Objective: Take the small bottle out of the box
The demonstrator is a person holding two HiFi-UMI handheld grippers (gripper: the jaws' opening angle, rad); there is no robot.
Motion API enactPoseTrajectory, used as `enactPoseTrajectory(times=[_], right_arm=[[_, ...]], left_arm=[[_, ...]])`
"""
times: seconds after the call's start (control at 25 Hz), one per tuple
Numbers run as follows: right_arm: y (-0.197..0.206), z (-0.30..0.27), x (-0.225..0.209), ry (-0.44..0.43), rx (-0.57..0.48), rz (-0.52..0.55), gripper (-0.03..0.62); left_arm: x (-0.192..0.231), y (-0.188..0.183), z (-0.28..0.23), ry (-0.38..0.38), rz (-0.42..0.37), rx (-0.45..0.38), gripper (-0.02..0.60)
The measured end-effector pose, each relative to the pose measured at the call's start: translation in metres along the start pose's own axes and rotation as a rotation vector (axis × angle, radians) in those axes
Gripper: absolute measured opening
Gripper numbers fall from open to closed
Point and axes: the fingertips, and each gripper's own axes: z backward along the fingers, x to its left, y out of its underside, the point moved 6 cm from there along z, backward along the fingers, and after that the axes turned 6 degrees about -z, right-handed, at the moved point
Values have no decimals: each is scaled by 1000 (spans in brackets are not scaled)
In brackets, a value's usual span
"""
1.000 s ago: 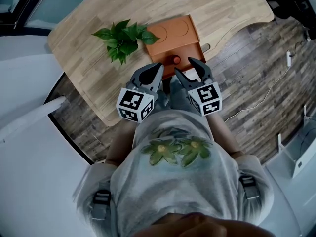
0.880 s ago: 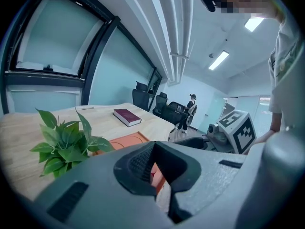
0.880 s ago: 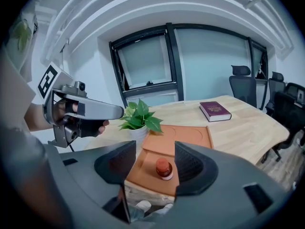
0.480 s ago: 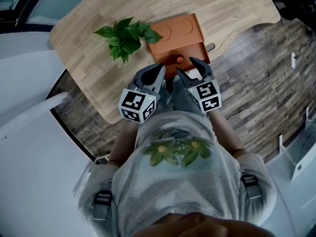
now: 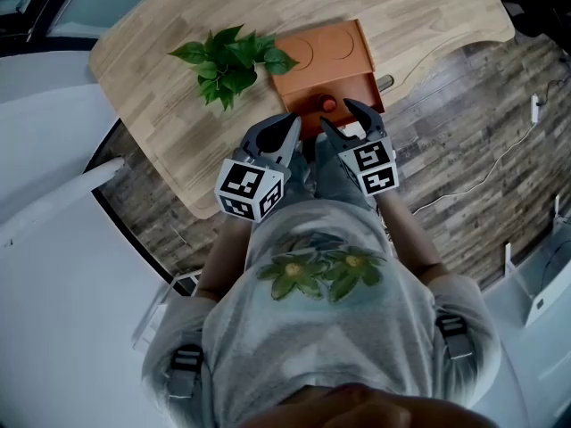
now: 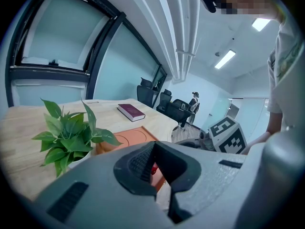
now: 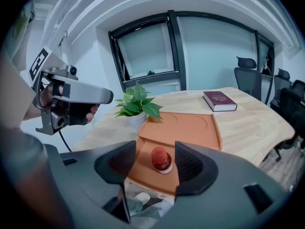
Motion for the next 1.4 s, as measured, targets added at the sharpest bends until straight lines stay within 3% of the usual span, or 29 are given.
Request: enactPoseTrajectory(times=[0.8,1.4], right_arm=[[18,-34,-10,19,91,12,227],[32,-55,-17,12,178,43,227]], left_arm=[[12,8,-5,-11,58,14,8],[14,3,-10,-26,28,20,8]])
